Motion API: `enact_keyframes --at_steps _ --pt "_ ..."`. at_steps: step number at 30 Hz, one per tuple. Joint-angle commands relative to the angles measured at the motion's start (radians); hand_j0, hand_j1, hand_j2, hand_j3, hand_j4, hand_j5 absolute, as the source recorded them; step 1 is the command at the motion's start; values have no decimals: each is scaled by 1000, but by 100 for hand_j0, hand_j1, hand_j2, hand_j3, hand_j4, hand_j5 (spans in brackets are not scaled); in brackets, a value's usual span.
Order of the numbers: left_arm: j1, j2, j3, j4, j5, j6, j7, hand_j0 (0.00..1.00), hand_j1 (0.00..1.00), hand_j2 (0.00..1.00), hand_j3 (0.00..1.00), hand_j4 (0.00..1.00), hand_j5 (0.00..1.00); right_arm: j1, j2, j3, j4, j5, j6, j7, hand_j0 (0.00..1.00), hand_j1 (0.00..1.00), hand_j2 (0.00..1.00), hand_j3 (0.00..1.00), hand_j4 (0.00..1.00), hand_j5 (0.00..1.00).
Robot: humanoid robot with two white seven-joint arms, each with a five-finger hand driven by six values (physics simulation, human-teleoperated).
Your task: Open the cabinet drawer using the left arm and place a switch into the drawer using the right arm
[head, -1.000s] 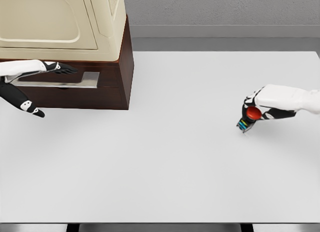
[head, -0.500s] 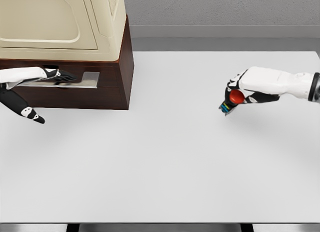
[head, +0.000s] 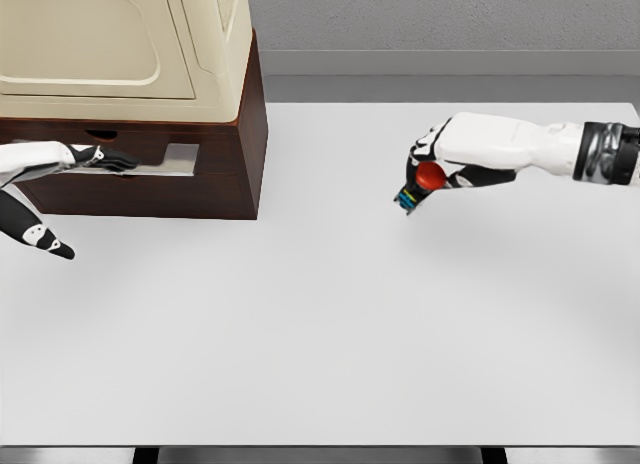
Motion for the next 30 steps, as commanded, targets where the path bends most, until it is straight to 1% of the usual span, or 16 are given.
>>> enact_keyframes --at_steps 1,3,7,8,10,13,15,19,26,30 --pt "0 4 -2 -1 9 -1 -1 100 100 100 100 100 100 -5 10 25 1 -5 2 0 44 44 44 44 44 44" --pt "1 16 -2 -1 17 1 -1 100 100 100 100 100 100 -25 24 40 1 -5 2 0 44 44 44 44 44 44" --pt "6 16 8 1 3 5 -1 100 100 100 100 100 100 -64 44 65 1 -7 2 0 44 44 44 44 44 44" --pt "14 15 55 1 -9 7 -1 100 100 100 100 100 100 -77 45 82 1 -7 2 0 44 44 44 44 44 44" --pt "40 16 89 2 -10 7 -1 100 100 100 100 100 100 -91 65 94 4 -7 2 0 44 44 44 44 44 44" --pt "38 15 93 6 -33 7 -1 100 100 100 100 100 100 -118 77 118 4 -5 2 0 44 44 44 44 44 44" --pt "40 9 126 6 -43 8 -1 100 100 100 100 100 100 -133 87 129 5 -5 2 0 44 44 44 44 44 44" --pt "41 -2 126 10 -69 8 -1 100 100 100 100 100 100 -175 108 171 12 -5 2 0 44 44 44 44 44 44" --pt "63 -2 127 16 -67 8 -1 100 100 100 100 100 100 -252 149 240 21 -8 2 0 44 44 44 44 44 44" --pt "64 -2 126 49 -67 8 -1 100 100 100 100 100 100 -287 171 270 30 -8 23 0 44 44 44 44 44 44"
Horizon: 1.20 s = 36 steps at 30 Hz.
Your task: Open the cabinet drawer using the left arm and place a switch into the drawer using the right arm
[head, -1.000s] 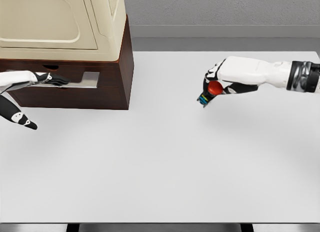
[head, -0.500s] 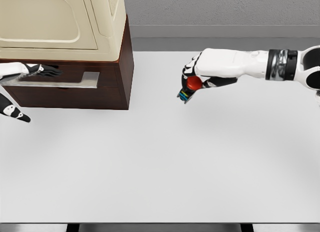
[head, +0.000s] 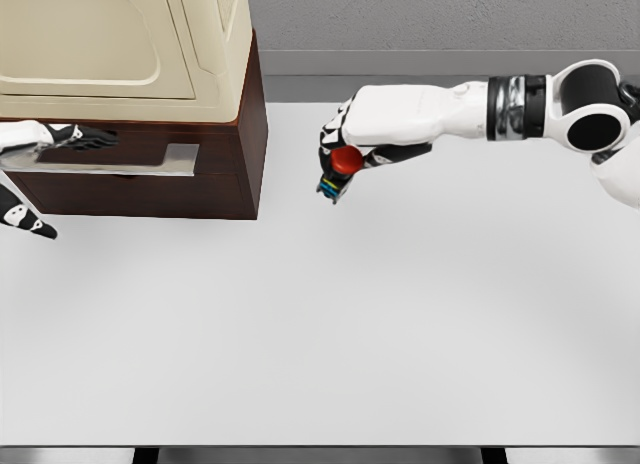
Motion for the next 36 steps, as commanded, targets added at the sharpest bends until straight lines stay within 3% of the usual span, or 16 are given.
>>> enact_keyframes --at_steps 1,12,26,36 --pt "0 0 1 14 4 0 0 100 100 100 100 100 100 -3 19 22 5 -7 14 0 44 44 44 44 44 44" --pt "14 -5 3 12 13 0 0 100 100 100 100 100 100 -77 95 73 8 -6 58 0 44 44 44 44 44 44" --pt "17 -40 16 26 3 2 0 100 100 100 100 100 100 -150 99 99 -3 -9 65 0 44 44 44 44 44 44" --pt "52 -37 16 17 16 -1 0 100 100 100 100 100 100 -186 127 117 -12 -9 63 0 44 44 44 44 44 44"
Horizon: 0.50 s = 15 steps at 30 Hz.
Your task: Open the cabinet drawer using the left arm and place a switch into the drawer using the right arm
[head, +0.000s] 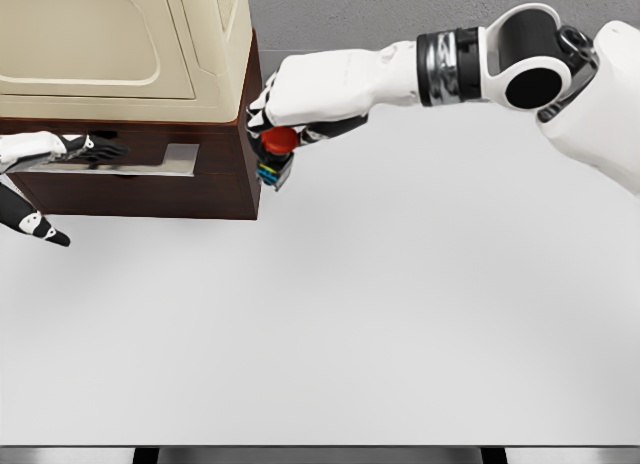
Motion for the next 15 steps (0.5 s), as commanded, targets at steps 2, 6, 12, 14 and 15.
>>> enact_keyframes --at_steps 2,6,12,14,15 --pt "9 3 -3 -6 -2 -2 -2 100 100 100 100 100 100 -5 4 2 -1 -5 3 0 44 44 44 44 44 44" --pt "9 14 -3 -29 10 -4 -2 100 100 100 100 100 100 -8 4 2 -13 -11 1 0 44 44 44 44 44 44" --pt "26 35 -4 -48 47 -7 -2 100 100 100 100 100 100 -15 4 1 -31 -14 1 0 44 44 44 44 44 44" --pt "28 47 -4 -54 47 -7 -2 100 100 100 100 100 100 -15 4 1 -34 -14 1 0 44 44 44 44 44 44" --pt "28 50 -4 -55 48 -7 -2 100 100 100 100 100 100 -15 3 1 -34 -14 1 0 44 44 44 44 44 44"
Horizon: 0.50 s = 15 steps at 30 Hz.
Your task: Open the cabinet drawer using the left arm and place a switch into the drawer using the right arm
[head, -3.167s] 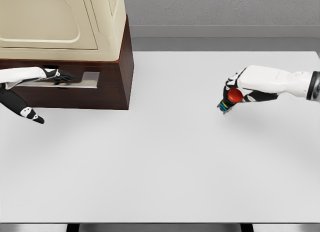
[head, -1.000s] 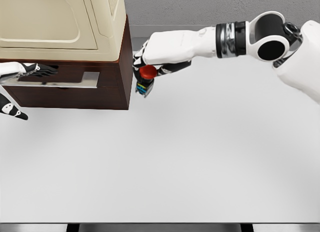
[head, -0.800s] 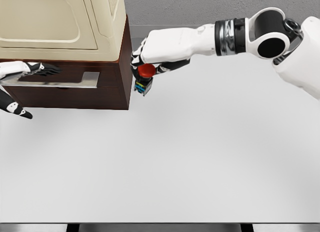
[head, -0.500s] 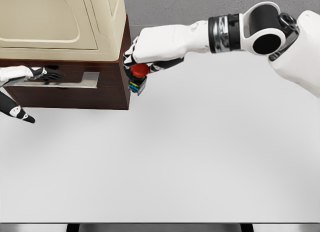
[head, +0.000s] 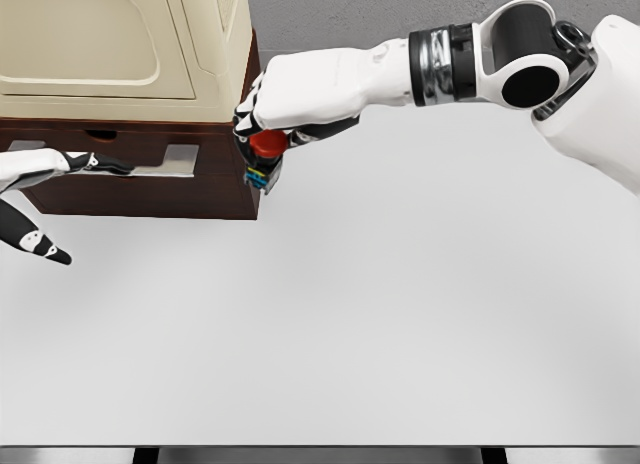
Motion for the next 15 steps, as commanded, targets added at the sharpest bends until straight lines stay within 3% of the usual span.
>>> enact_keyframes --at_steps 1,15 --pt "0 16 -1 -7 15 0 -1 100 100 100 100 100 100 0 -1 -1 -3 -5 3 0 44 44 44 44 44 44" --pt "23 50 -2 -8 61 -5 -1 100 100 100 100 100 100 0 2 -4 -1 -5 4 0 45 45 45 45 45 45"
